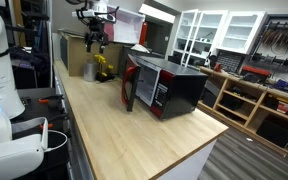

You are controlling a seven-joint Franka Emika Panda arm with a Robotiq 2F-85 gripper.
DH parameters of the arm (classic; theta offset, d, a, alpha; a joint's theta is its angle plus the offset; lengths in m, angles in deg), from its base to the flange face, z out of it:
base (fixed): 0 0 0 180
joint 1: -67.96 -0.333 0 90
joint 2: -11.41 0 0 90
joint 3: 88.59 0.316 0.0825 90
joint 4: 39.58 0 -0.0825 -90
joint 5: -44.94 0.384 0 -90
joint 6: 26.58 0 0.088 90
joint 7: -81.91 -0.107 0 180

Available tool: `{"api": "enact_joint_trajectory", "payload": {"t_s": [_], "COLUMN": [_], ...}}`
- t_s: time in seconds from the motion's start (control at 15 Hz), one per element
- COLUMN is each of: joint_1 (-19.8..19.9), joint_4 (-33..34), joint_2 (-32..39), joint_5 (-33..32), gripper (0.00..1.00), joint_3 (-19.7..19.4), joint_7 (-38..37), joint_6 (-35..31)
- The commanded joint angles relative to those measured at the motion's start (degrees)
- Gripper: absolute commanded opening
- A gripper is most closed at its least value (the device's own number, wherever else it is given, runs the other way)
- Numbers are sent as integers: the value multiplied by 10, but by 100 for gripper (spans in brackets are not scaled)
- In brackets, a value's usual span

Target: Close the microwave door

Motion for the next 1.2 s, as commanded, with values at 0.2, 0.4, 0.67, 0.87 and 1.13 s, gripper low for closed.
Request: {"api": "enact_joint_trajectory", "payload": {"t_s": [0.2, 0.4, 0.67, 0.87, 1.13], "joint_1": [35, 36, 36, 35, 32], "joint_4": [30, 17, 22, 18, 8], "joint_2": [60, 53, 57, 58, 73], "joint_5": [4, 1, 1, -1, -11], "gripper": [100, 100, 100, 100, 100], "joint_3": [-28, -26, -26, -23, -7], "joint_7": [6, 2, 2, -4, -36], "joint_6": [-2, -6, -6, -18, -97]}}
